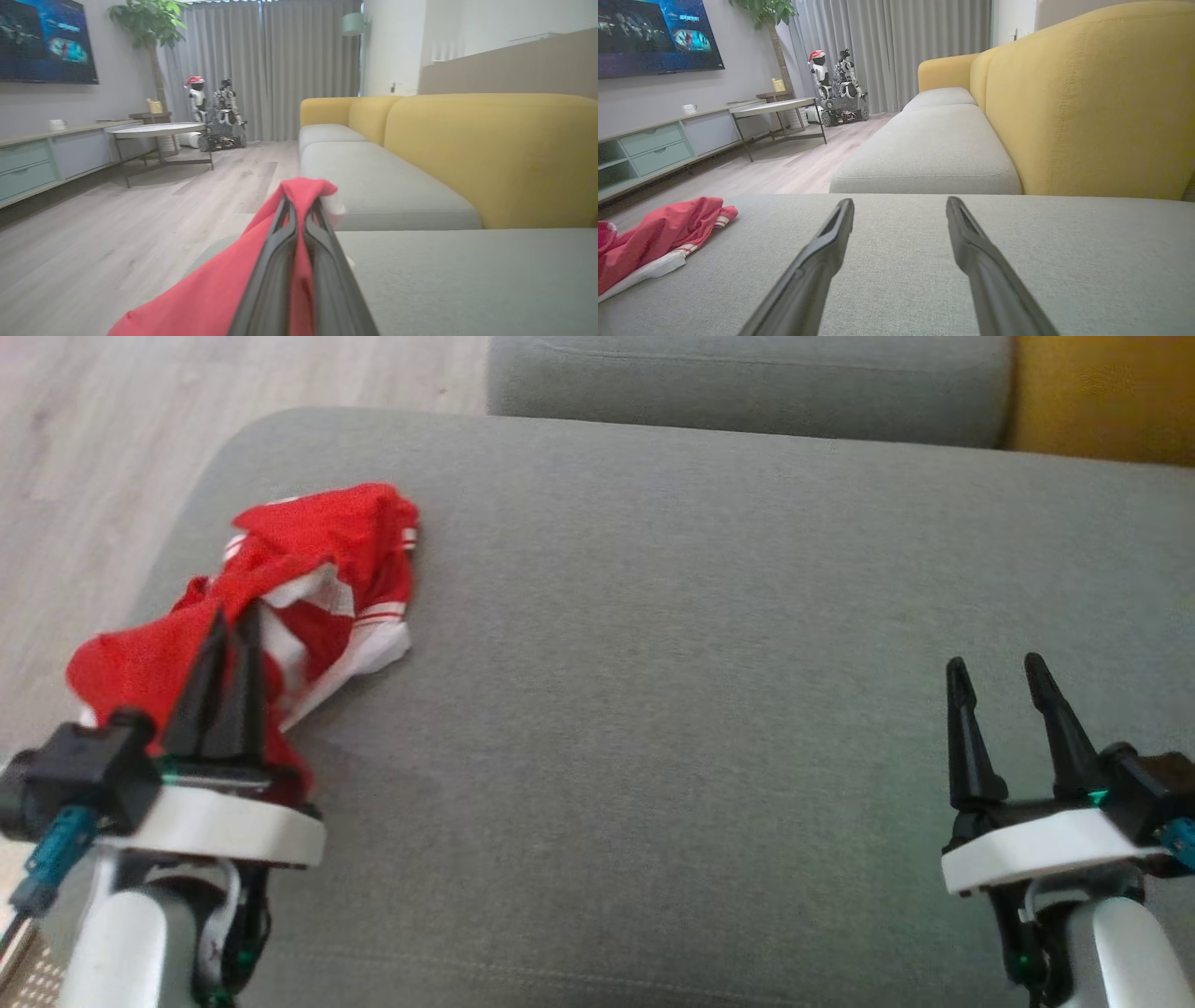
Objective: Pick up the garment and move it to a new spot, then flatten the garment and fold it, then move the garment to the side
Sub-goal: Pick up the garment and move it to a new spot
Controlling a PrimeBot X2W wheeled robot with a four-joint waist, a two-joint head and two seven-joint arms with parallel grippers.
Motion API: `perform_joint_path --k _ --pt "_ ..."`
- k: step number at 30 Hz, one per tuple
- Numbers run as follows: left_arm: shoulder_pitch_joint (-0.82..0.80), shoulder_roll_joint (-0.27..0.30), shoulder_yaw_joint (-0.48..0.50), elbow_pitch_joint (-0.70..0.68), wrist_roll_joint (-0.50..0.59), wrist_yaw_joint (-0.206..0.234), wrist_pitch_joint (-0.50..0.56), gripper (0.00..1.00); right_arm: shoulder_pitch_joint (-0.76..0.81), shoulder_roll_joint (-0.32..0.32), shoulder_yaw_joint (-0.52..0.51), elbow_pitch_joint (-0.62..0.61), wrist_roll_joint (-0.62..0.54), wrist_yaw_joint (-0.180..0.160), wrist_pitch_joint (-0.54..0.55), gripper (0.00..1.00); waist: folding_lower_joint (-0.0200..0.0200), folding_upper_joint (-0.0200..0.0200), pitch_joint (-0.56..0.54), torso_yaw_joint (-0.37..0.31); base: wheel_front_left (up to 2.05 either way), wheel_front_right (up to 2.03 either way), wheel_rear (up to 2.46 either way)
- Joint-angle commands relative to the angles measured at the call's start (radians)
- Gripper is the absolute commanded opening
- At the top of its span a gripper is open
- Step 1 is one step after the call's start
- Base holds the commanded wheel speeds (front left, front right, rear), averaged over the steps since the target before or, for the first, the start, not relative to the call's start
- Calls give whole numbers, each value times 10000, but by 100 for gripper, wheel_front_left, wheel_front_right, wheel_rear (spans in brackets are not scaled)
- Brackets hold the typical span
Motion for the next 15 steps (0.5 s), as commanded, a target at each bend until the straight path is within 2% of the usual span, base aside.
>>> perform_joint_path --k 1,6,15 --pt "-524 84 257 -418 -92 -47 42 0 -272 -4 232 -422 58 -7 -69 100 1 -1 75 -386 0 0 0" --pt "-876 -203 -453 -275 -240 -351 376 0 -475 40 484 -628 131 -7 -60 100 1 -1 414 -1586 0 0 0" --pt "-2263 -979 -2453 581 -286 -1080 551 0 -918 75 893 -721 484 -7 -287 100 1 -1 1306 -3965 0 0 0"
